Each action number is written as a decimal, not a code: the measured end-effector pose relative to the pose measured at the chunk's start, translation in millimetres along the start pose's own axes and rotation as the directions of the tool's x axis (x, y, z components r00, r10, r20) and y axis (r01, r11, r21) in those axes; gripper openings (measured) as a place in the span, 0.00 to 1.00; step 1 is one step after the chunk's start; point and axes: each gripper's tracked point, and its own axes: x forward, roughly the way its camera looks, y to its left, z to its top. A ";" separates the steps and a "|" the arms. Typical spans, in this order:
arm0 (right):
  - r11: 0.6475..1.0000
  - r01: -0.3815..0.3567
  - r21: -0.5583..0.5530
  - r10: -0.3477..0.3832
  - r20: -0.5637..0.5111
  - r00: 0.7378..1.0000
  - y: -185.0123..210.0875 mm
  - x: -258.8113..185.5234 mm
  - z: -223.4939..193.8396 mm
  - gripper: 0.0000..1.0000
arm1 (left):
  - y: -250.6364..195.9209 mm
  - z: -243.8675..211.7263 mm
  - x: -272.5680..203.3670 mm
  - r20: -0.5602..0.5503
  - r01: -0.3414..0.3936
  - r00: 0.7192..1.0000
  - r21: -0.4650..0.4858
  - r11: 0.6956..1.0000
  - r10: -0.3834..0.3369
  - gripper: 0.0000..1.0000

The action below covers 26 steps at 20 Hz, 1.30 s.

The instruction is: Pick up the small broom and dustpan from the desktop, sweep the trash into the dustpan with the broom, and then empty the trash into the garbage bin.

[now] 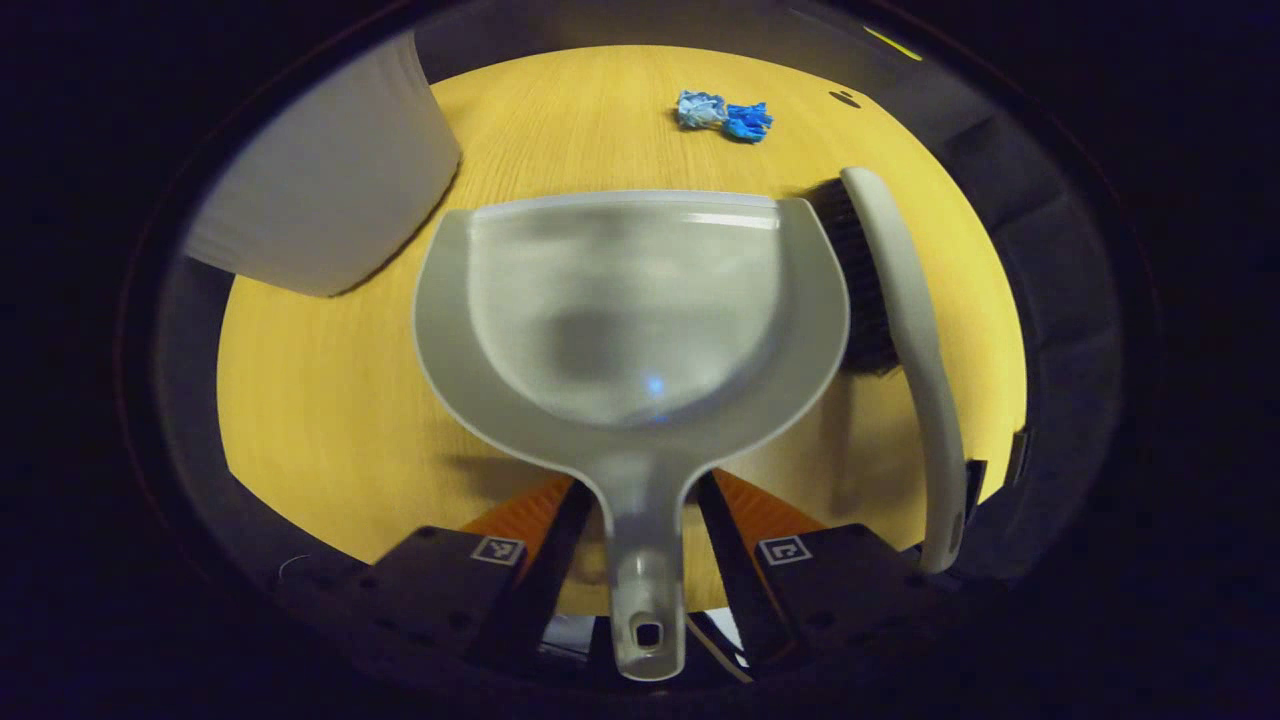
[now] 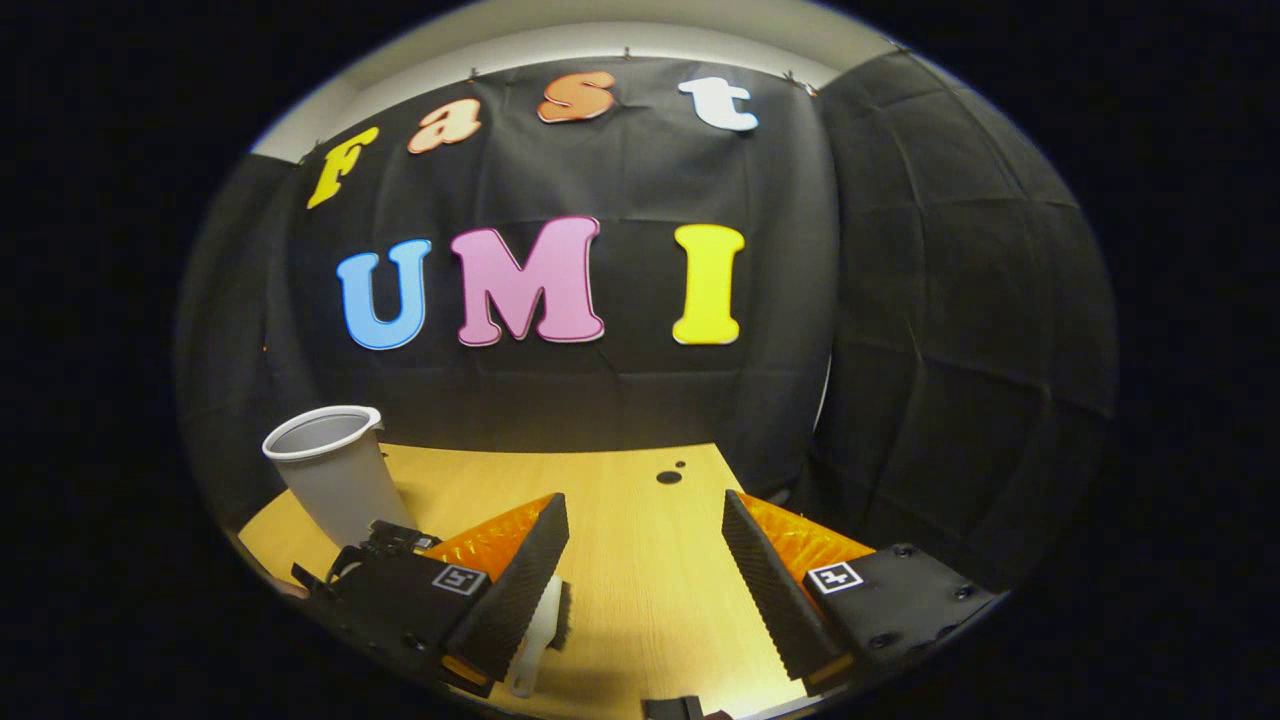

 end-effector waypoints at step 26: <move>0.981 -0.128 -0.149 -0.084 -0.906 0.414 104.3 26.7 -293.2 0.92 | 56.9 -49.1 -12.4 -0.003 0.107 0.994 0.024 0.994 -0.107 0.30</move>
